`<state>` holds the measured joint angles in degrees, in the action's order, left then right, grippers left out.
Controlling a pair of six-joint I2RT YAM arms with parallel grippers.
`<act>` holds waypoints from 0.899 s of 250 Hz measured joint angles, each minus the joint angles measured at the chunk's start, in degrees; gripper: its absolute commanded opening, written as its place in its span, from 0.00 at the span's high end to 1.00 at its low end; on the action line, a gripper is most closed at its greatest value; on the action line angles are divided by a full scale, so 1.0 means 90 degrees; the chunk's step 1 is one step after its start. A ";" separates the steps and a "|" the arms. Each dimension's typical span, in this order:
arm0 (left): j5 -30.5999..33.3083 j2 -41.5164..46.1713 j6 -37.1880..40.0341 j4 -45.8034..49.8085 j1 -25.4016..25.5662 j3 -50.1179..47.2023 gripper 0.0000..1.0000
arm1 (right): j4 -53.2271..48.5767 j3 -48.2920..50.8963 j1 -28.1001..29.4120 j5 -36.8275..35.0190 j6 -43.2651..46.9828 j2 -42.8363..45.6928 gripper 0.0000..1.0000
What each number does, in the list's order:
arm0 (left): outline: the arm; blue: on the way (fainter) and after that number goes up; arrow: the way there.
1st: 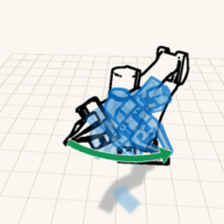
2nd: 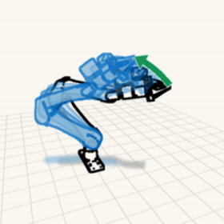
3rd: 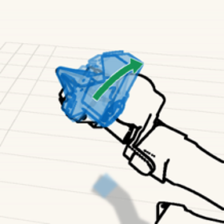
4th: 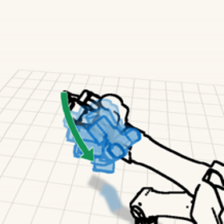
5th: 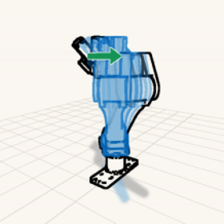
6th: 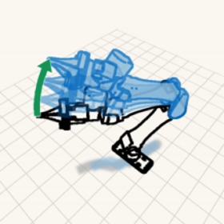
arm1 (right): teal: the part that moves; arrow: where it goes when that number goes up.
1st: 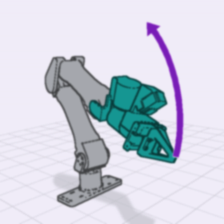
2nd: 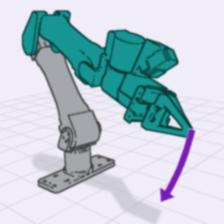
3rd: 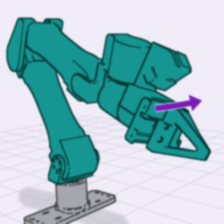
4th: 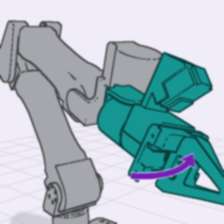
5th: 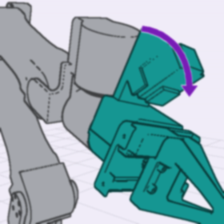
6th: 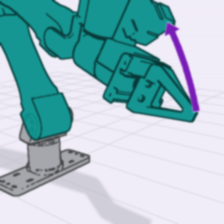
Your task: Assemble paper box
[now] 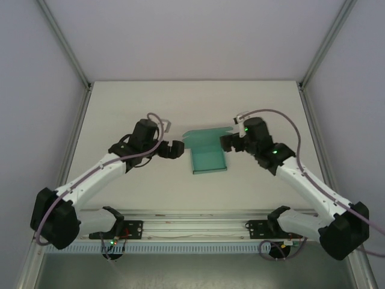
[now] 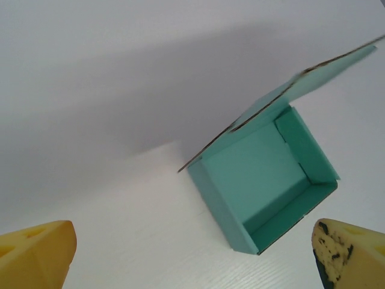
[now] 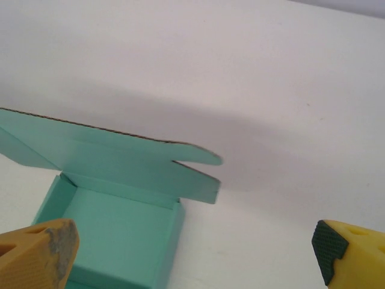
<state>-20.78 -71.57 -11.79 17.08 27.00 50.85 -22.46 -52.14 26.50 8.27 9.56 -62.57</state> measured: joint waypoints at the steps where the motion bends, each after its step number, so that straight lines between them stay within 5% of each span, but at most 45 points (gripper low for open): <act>1: -0.0019 -0.0034 0.0046 0.0002 0.0002 0.0032 0.00 | -0.0024 -0.0024 -0.0058 0.0083 0.0063 -0.0007 0.00; 37: -0.0510 -0.0869 0.1042 0.0187 0.0002 0.0780 0.04 | -0.0403 -0.0748 -0.0937 0.1673 0.1292 -0.0716 0.02; 83: -0.0534 -0.1841 0.1996 0.0736 0.0000 0.1749 0.13 | -0.1277 -0.1834 -0.1095 0.2822 0.3150 -0.2154 0.11; 142: -0.0675 -0.2601 0.2829 0.1477 0.0000 0.2395 0.33 | -0.2720 -0.3245 -0.1151 0.2965 0.4512 -0.3723 0.39; 225: -0.0646 -0.2718 0.3215 0.1841 0.0000 0.2596 0.57 | -0.3308 -0.3274 -0.1158 0.2960 0.5073 -0.3842 0.65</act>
<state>-26.59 -96.03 17.15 33.65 27.00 74.22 -52.23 -81.60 16.08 34.92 55.22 -97.14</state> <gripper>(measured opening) 0.466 0.381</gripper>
